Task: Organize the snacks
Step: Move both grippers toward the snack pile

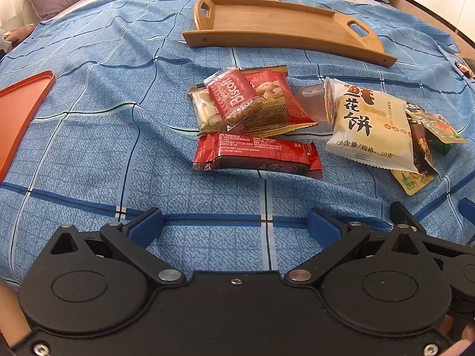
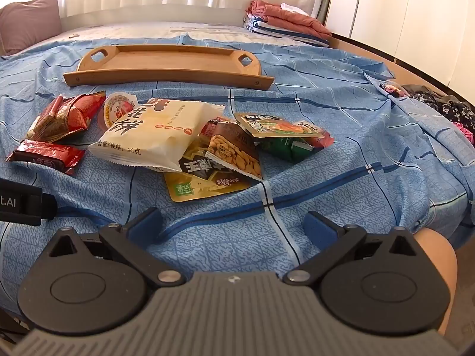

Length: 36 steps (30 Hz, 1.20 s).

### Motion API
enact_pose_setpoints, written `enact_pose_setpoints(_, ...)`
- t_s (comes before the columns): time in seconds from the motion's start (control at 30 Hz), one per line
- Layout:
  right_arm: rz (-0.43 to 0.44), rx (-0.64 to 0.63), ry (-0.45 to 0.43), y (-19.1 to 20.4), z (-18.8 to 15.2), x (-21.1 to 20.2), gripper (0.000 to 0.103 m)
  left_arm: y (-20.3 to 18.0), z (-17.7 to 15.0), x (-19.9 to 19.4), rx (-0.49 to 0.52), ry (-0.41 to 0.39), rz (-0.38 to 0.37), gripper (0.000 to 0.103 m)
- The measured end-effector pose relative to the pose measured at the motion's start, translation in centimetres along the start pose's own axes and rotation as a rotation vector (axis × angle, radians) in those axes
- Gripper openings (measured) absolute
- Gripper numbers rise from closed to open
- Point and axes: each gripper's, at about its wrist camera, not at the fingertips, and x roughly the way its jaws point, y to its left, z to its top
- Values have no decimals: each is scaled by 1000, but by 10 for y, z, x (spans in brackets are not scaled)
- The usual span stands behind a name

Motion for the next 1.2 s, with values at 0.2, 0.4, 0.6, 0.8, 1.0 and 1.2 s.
enact_pose_setpoints(0.2, -5, -5, -7, 0, 0, 0, 103, 0, 0, 0, 0, 0, 0, 103)
enact_pose_setpoints(0.4, -7, -13, -17, 1, -1, 1, 103, 1, 0, 0, 2, -2, 2, 103)
enact_pose_setpoints(0.6, -5, -19, -38, 1, -3, 1, 103, -1, -5, -3, 11, -30, 10, 103)
enact_pose_setpoints(0.8, 17, 6, -75, -4, -10, -4, 103, 3, -11, -6, 26, -79, -8, 103)
enact_pose_setpoints(1.0, -12, 7, -172, 0, -24, -5, 103, 5, -23, -8, 73, -159, -10, 103)
enact_pose_setpoints(1.2, 29, 9, -261, -7, -32, -7, 103, 8, -26, -9, 69, -179, -22, 103)
